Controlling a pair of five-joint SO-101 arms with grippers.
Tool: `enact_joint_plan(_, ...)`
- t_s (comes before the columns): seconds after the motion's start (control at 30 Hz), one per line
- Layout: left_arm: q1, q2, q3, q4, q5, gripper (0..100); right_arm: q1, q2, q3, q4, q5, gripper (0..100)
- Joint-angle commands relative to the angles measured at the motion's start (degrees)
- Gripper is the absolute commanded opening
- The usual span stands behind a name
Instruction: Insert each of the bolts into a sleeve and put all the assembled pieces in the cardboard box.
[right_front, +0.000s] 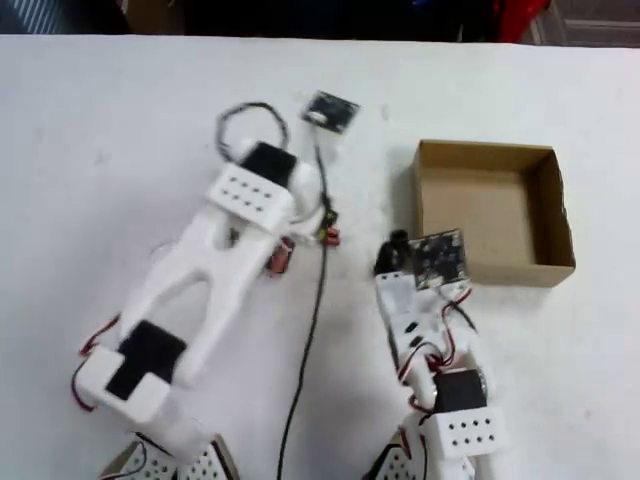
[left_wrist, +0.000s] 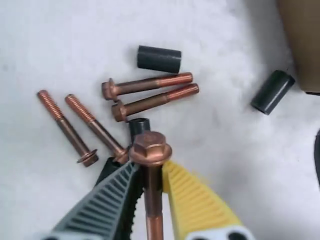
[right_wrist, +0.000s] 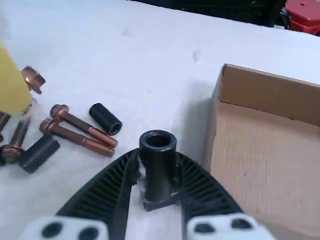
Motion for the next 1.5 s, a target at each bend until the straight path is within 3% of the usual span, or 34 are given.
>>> enact_joint_plan(0.0, -2.86, -8.04, 0.88, 3.69, -4.13, 2, -4.35, -4.79, 0.88, -1.45, -0.44, 1.7)
enact_joint_plan(0.3, -5.23, -20.53, 18.2, -6.42, -4.57, 2, -8.92, -18.24, 5.63, -1.36, -0.44, 1.6)
enact_joint_plan(0.63, -5.14, -39.34, 35.34, -21.63, -4.57, 2, -13.67, -17.71, 6.42, -6.11, -0.53, 1.6)
enact_joint_plan(0.93, -5.23, -59.82, 43.96, -28.13, -4.31, 2, -18.07, -17.71, 6.42, -6.37, -0.88, 1.6)
enact_joint_plan(1.27, -4.7, -82.95, 61.19, -47.91, -4.04, 2, -22.29, -17.71, 6.42, -6.37, -0.97, 1.7)
enact_joint_plan(1.47, -4.7, -92.97, 71.12, -61.1, 6.77, 2, -24.66, -17.71, 6.42, -6.37, -0.97, 1.7)
